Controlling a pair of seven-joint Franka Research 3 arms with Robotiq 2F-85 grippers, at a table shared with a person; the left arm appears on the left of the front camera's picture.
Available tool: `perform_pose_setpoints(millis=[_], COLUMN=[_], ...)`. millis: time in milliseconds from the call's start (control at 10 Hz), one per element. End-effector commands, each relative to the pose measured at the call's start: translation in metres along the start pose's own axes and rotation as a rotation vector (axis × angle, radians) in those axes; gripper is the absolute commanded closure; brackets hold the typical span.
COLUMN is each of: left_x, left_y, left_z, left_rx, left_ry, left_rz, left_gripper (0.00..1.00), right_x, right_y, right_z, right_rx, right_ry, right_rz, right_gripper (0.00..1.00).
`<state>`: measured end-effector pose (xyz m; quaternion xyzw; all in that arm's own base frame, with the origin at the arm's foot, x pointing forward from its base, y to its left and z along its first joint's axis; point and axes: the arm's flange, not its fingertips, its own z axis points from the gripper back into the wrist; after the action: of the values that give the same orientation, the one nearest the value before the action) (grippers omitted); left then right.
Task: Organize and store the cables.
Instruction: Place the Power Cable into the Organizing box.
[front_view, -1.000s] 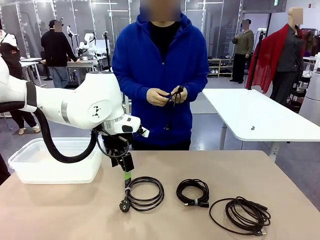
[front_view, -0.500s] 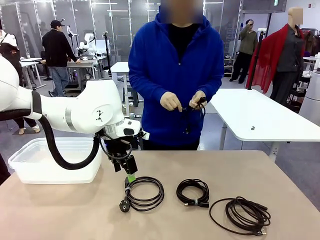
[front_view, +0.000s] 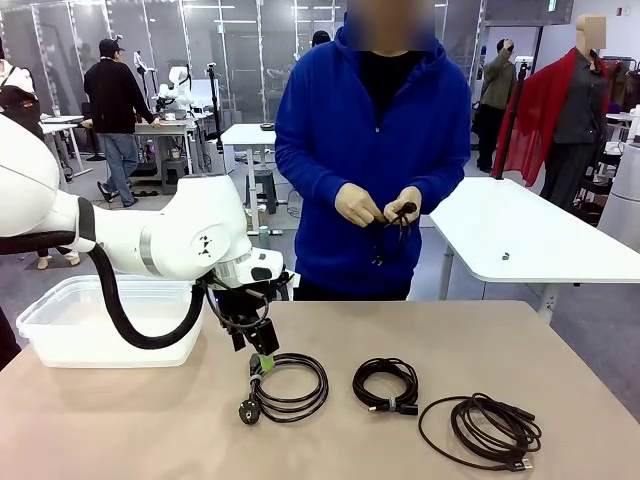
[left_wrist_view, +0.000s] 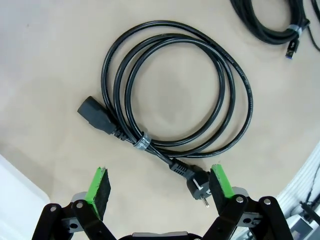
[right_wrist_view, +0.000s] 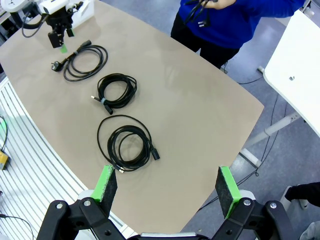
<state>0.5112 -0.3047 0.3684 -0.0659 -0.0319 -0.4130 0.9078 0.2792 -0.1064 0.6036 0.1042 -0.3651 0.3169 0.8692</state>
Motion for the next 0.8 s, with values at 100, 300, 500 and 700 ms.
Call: perform_pose_setpoints(millis=[100,300,500,700], left_x=[0.008,0.008,0.008,0.008], left_y=[0.003,0.004,0.003,0.003], left_z=[-0.009,-0.018,-0.020,-0.019], left_rx=[0.010,-0.015,-0.009,-0.009], left_ry=[0.011,0.011,0.017,0.061], left_rz=[0.044,0.046,0.038,0.030], left_gripper=[0.00,0.00,0.00,0.00], right_x=[-0.001,-0.001,-0.001,-0.001], right_y=[-0.001,-0.001,-0.001,-0.001], right_z=[0.000,0.000,0.000,0.000], right_rx=[0.001,0.001,0.001,0.001], right_ry=[-0.001,-0.001,-0.001,-0.001], right_rz=[-0.002,-0.002,-0.002,-0.002], right_gripper=[0.00,0.00,0.00,0.00])
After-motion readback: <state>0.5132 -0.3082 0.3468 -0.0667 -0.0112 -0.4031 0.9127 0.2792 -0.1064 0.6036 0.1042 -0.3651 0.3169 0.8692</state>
